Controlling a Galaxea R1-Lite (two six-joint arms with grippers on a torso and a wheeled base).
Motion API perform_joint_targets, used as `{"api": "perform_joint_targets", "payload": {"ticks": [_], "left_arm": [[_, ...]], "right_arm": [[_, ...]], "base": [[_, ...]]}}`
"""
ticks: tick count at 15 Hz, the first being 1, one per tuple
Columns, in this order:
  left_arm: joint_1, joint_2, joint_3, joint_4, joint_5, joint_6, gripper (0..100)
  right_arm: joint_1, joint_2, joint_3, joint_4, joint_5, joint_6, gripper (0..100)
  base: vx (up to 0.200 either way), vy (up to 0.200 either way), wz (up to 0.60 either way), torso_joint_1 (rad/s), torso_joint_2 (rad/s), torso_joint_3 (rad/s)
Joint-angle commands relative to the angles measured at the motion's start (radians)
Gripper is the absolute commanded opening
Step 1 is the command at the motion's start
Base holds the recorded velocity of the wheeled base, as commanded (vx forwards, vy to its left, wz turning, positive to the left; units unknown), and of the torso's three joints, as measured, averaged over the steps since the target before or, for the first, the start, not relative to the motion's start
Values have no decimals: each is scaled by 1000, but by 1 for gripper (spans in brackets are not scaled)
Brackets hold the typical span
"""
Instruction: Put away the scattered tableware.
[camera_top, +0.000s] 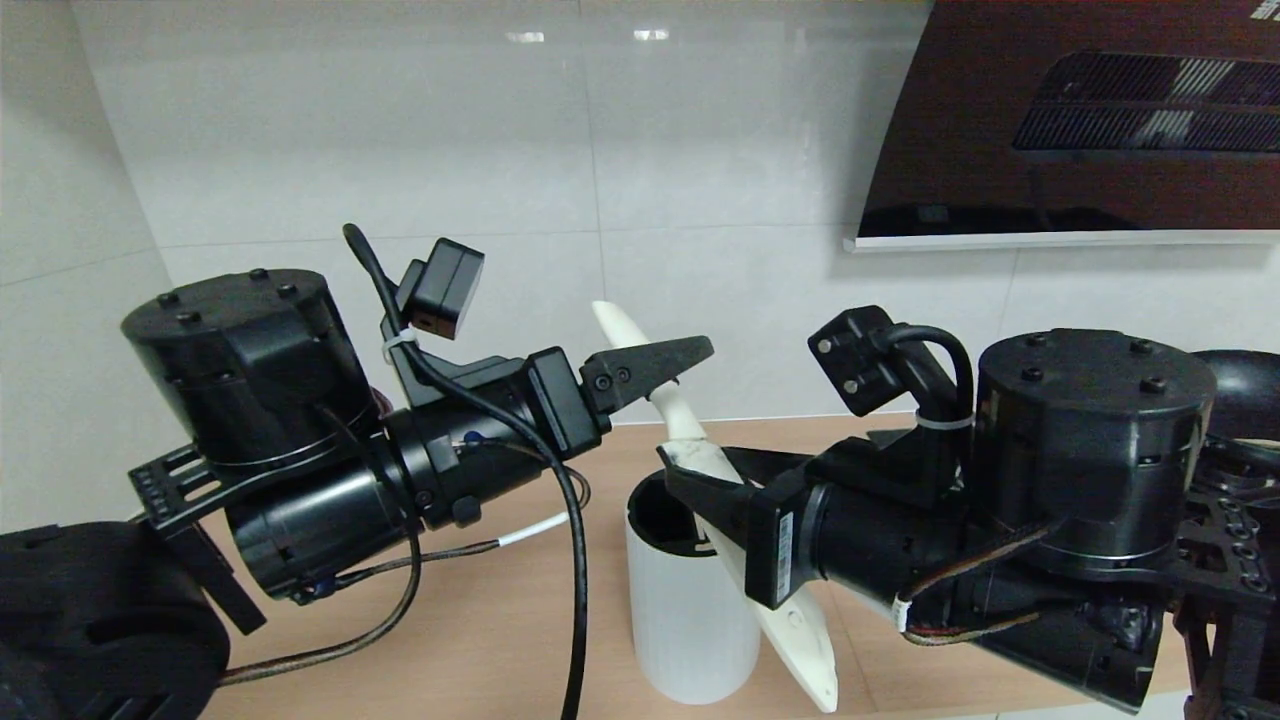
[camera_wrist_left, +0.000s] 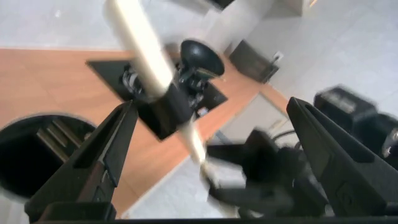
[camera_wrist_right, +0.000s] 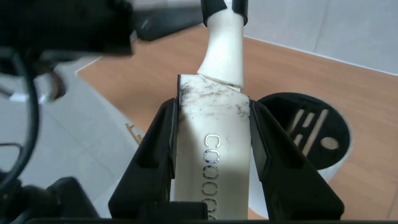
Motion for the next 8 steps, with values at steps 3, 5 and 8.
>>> {"api": "perform_joint_targets", "payload": {"ticks": [3,5,8], "left_arm": [[-2,27,-1,-3,2,-2,100],[-2,30,-1,-3,14,-1,100],[-2,36,-5,-14,31,-1,100]], "right_arm": [[8,6,3,-1,-1,0,0],[9,6,5,-1,-1,0,0],[11,6,11,-1,0,-2,0]], "base": [[0,0,0,0,0,0],[0,0,0,0,0,0],[0,0,0,0,0,0]]}}
